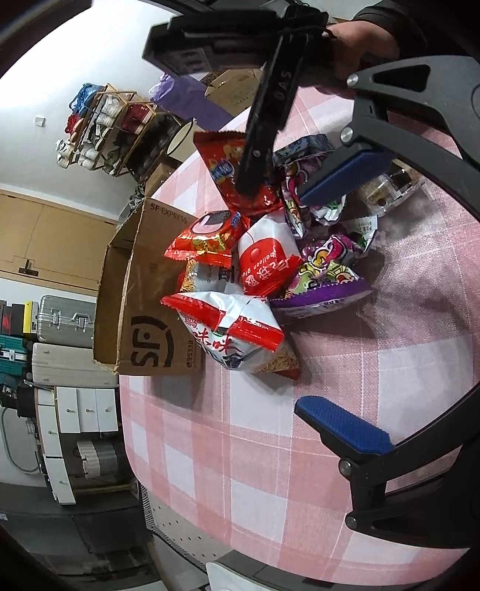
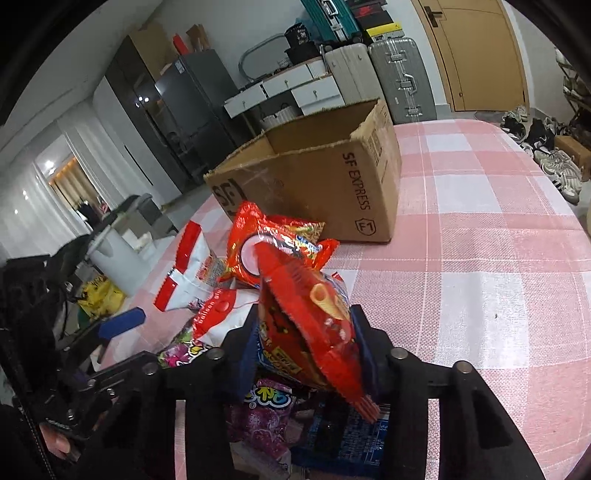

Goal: Organize snacks
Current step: 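Grasp the red chip bag with the right gripper while the left gripper approaches the pile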

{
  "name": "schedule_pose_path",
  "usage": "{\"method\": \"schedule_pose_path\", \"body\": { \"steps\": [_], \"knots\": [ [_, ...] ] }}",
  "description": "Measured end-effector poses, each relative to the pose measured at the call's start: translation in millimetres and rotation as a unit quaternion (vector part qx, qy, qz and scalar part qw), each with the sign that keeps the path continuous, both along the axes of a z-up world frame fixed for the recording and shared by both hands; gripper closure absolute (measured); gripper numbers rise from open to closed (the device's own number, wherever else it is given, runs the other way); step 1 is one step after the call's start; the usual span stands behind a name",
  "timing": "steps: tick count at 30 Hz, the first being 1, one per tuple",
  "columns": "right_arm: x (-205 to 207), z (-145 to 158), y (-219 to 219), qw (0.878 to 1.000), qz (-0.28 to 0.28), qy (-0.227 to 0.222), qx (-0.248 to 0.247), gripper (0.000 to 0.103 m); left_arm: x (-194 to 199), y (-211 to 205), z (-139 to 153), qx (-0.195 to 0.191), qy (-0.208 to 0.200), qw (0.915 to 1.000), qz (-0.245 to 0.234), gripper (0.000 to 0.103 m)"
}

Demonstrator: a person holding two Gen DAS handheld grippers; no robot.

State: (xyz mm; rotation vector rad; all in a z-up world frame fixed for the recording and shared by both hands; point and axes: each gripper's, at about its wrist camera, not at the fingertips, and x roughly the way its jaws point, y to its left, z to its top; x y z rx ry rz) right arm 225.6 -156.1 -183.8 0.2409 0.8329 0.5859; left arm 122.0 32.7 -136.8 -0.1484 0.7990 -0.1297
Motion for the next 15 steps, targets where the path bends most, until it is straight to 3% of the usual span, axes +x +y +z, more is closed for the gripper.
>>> {"method": "schedule_pose_path", "body": {
  "steps": [15],
  "knots": [
    [-23.4,23.3,-12.5,0.999,-0.004,-0.026,0.028,0.060,-15.2,-4.1,3.5,-0.004,0.003,1.0000,-0.003,0.001]
  ]
}}
